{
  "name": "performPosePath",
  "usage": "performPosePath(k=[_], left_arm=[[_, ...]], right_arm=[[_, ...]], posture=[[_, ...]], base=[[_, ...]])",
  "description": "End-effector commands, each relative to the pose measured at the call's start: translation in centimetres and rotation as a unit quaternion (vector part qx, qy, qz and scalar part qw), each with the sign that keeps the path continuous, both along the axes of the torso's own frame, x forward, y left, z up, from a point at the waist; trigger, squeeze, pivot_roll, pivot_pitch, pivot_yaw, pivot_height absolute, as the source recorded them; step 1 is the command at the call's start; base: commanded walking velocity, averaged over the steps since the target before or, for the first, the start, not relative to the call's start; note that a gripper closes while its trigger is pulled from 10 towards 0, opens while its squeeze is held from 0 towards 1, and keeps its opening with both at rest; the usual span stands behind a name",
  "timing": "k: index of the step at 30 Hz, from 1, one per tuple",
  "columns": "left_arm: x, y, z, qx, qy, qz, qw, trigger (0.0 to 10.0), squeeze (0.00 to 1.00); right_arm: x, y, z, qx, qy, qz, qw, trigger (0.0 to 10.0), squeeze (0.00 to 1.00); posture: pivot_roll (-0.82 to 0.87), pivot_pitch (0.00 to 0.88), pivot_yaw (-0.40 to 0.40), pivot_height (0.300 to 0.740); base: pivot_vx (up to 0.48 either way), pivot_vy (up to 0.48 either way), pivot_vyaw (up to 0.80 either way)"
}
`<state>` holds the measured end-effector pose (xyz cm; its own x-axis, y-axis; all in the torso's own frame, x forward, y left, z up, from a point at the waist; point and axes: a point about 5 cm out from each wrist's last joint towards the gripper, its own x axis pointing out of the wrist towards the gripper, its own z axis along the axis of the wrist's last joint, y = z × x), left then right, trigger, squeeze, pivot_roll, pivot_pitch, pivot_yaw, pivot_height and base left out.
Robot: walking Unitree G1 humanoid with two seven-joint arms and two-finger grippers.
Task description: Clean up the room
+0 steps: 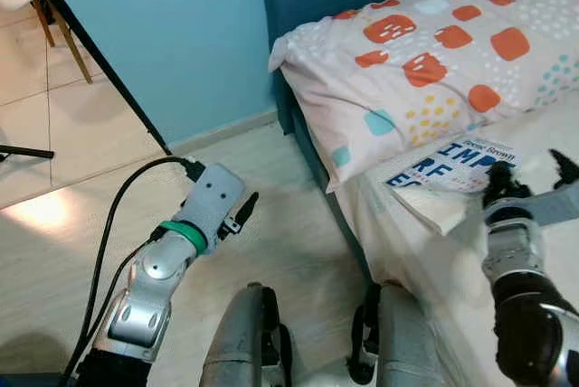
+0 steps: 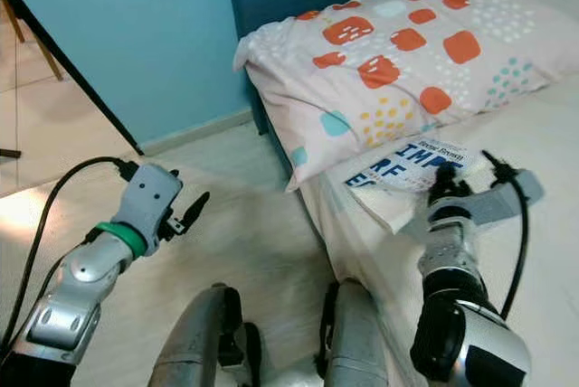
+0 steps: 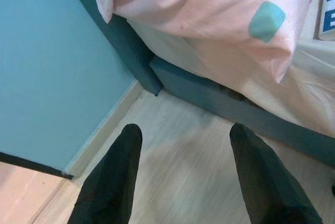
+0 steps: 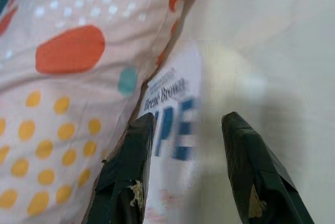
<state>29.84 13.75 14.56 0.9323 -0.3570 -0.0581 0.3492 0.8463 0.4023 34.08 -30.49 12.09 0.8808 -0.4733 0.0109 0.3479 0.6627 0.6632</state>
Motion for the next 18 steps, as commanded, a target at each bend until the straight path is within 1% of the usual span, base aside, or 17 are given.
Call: performPosePath(k=[1,5,7,9,10,11,12,13,14,15,16,17,18], left_arm=[[0.0,-0.1,-0.9,-0.001,0.016,0.003,1.000,10.0,0.00],[0.1,-0.1,-0.9,-0.002,0.015,0.003,1.000,10.0,0.00],[0.3,-0.6,-0.9,-0.006,0.014,0.002,1.000,10.0,0.00],[0.4,-1.2,-1.0,-0.012,0.013,-0.002,1.000,10.0,0.00],[0.4,-1.2,-1.0,-0.012,0.013,-0.002,1.000,10.0,0.00],[0.4,-1.4,-1.1,-0.015,0.013,-0.004,1.000,10.0,0.00],[0.5,-1.7,-1.1,-0.019,0.012,-0.006,1.000,10.0,0.00],[0.5,-1.7,-1.1,-0.019,0.012,-0.006,1.000,10.0,0.00],[0.6,-1.9,-1.1,-0.022,0.012,-0.008,1.000,10.0,0.00],[0.6,-2.2,-1.1,-0.034,0.012,-0.010,0.999,10.0,0.00],[0.8,-2.5,-1.0,-0.048,0.012,-0.009,0.999,10.0,0.00],[0.8,-2.5,-1.0,-0.048,0.012,-0.009,0.999,10.0,0.00],[0.9,-2.6,-0.8,-0.071,0.012,-0.006,0.997,10.0,0.00]], right_arm=[[-0.8,0.5,-1.5,0.012,-0.001,-0.005,1.000,10.0,0.00],[-1.0,0.6,-1.7,0.012,-0.003,-0.005,1.000,10.0,0.00],[-1.5,1.0,-2.3,0.005,-0.005,-0.007,1.000,10.0,0.00],[-2.6,1.7,-3.1,-0.019,-0.008,-0.004,1.000,10.0,0.00],[-2.6,1.7,-3.1,-0.019,-0.008,-0.004,1.000,10.0,0.00],[-3.2,2.1,-3.4,-0.043,-0.006,0.003,0.999,10.0,0.00],[-3.7,3.0,-3.5,-0.083,-0.005,0.020,0.996,10.0,0.00],[-3.7,3.0,-3.5,-0.083,-0.005,0.020,0.996,10.0,0.00],[-4.0,3.6,-3.5,-0.108,-0.004,0.033,0.994,10.0,0.00],[-4.5,5.0,-3.0,-0.155,-0.015,0.059,0.986,10.0,0.00],[-4.9,6.2,-2.3,-0.191,-0.028,0.079,0.978,10.0,0.00],[-4.9,6.2,-2.3,-0.191,-0.028,0.079,0.978,10.0,0.00],[-5.1,7.6,-1.4,-0.221,-0.046,0.097,0.969,10.0,0.00]], posture=[[0.07,0.240,0.130,0.621],[0.07,0.240,0.130,0.621],[0.04,0.226,0.116,0.621],[0.02,0.214,0.107,0.621],[0.02,0.214,0.107,0.621],[0.02,0.212,0.105,0.621],[0.00,0.203,0.102,0.621],[0.00,0.203,0.102,0.621],[0.00,0.203,0.102,0.621],[-0.02,0.188,0.096,0.621],[-0.03,0.182,0.095,0.621],[-0.03,0.182,0.095,0.621],[-0.04,0.169,0.094,0.621]], base=[[0.000,0.000,0.00],[0.000,0.000,0.00],[0.000,0.000,0.00],[0.000,0.000,0.00],[0.000,0.000,0.00],[0.000,0.000,0.00],[0.000,0.000,0.00],[0.000,0.000,0.00],[0.000,0.000,0.00],[0.000,0.000,0.00],[0.000,0.000,0.00],[0.000,0.000,0.00],[0.000,0.000,0.00]])
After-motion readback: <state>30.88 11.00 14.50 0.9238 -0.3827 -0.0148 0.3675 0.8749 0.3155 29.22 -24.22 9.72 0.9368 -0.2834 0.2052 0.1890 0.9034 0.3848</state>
